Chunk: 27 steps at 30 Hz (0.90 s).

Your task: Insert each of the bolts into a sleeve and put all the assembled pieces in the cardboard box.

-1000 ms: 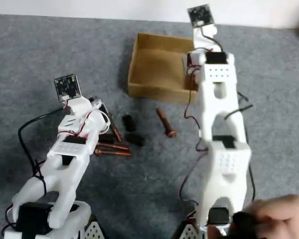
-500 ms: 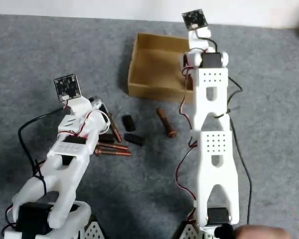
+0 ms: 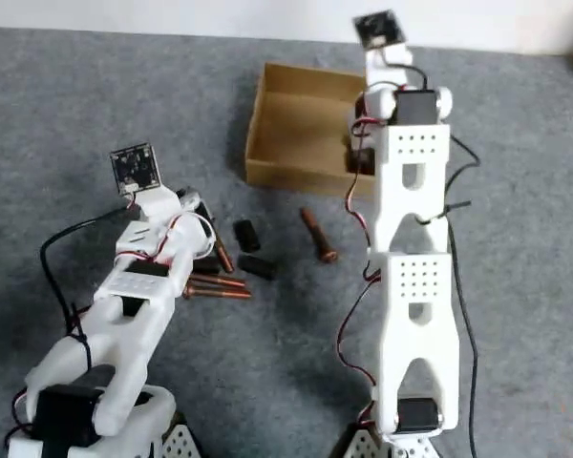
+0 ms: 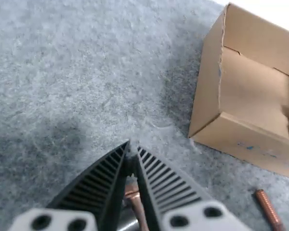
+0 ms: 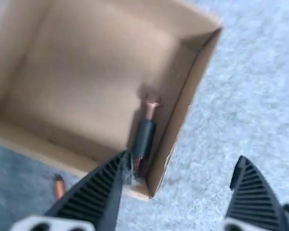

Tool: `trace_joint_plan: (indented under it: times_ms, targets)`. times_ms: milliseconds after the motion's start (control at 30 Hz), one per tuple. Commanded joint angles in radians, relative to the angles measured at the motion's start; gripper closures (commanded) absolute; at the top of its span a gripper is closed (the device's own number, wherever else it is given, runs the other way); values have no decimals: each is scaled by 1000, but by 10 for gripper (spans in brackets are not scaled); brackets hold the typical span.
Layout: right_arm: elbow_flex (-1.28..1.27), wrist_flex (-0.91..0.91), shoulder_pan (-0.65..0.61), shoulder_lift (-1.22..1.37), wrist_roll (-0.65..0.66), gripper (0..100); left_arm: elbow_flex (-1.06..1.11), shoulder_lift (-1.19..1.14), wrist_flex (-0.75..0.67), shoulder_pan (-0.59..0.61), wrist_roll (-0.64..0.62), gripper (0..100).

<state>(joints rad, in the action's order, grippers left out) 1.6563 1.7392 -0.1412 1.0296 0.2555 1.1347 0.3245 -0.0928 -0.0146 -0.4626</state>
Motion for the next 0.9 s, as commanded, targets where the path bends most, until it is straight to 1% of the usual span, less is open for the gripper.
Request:
trace_joint_plan:
  times_ms: [0, 100, 200, 267, 300, 500, 633, 700, 867]
  targets:
    - [111, 28, -2, -171, -64, 703, -81, 10, 78, -36, -43, 994]
    - [-21, 28, -4, -263, -69, 703, -186, 10, 308, -42, -130, 993]
    - [-237, 28, -2, -397, -71, 703, -328, 2, 566, -88, -161, 993]
    - [-398, 27, 4, -499, -71, 703, -400, 2, 675, -147, -192, 993]
    - [-478, 27, 12, -556, -72, 703, -429, 2, 700, -176, -207, 993]
    - [-937, 22, 58, -895, -72, 703, -486, 1, 707, -338, -308, 993]
    - [-1171, 21, 93, -1090, -66, 703, -493, -48, 706, -380, -511, 993]
    - [-1270, 19, 96, -1167, -64, 703, -519, -117, 680, -395, -571, 993]
    - [-1492, -59, 94, -1307, -64, 703, -647, -335, 657, -484, -585, 993]
